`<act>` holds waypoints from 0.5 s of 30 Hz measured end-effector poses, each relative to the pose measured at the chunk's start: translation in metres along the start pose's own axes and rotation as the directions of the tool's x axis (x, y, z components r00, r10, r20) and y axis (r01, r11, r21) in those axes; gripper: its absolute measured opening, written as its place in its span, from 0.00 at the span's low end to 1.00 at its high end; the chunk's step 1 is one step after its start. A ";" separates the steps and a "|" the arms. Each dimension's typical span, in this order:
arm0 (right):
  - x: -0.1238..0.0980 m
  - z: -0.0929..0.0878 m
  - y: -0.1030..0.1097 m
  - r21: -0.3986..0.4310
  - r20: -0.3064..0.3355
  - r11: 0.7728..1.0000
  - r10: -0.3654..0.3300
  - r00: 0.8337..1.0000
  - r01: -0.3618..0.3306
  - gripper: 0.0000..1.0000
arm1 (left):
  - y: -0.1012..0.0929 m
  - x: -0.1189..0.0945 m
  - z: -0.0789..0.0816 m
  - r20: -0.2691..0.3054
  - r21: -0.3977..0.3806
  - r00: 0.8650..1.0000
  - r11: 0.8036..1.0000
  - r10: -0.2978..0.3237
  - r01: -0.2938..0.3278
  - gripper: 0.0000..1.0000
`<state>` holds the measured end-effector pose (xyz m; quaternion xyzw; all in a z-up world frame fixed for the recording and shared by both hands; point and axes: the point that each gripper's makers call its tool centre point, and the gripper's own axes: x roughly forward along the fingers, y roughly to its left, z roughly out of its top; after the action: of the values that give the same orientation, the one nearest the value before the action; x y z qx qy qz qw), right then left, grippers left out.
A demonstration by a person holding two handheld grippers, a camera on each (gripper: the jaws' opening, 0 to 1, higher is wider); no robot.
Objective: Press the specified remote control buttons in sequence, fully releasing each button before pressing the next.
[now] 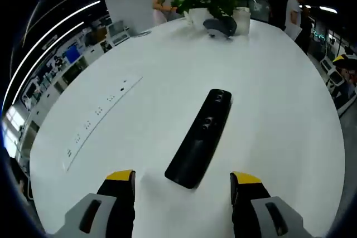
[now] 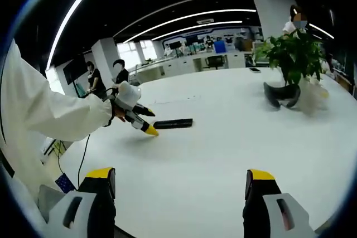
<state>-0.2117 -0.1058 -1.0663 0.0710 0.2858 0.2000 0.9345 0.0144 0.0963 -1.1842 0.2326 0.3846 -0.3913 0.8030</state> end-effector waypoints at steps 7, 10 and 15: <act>0.000 0.003 0.003 -0.013 0.019 1.000 0.008 1.000 -0.007 0.98 | -0.009 -0.040 0.006 0.184 -0.209 0.978 0.976 0.102 -0.062 0.91; 0.000 0.004 0.003 -0.015 0.020 1.000 0.010 1.000 -0.010 0.99 | -0.018 -0.056 0.001 0.213 -0.269 0.968 0.960 0.135 -0.075 0.98; 0.000 0.005 0.000 -0.023 0.026 1.000 0.006 1.000 -0.006 0.99 | -0.029 -0.077 -0.011 0.241 -0.363 0.956 0.929 0.164 -0.068 1.00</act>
<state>-0.2095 -0.1058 -1.0621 0.0638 0.2713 0.2052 0.9382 -0.0449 0.1212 -1.1309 0.0535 0.3217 -0.2955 0.8979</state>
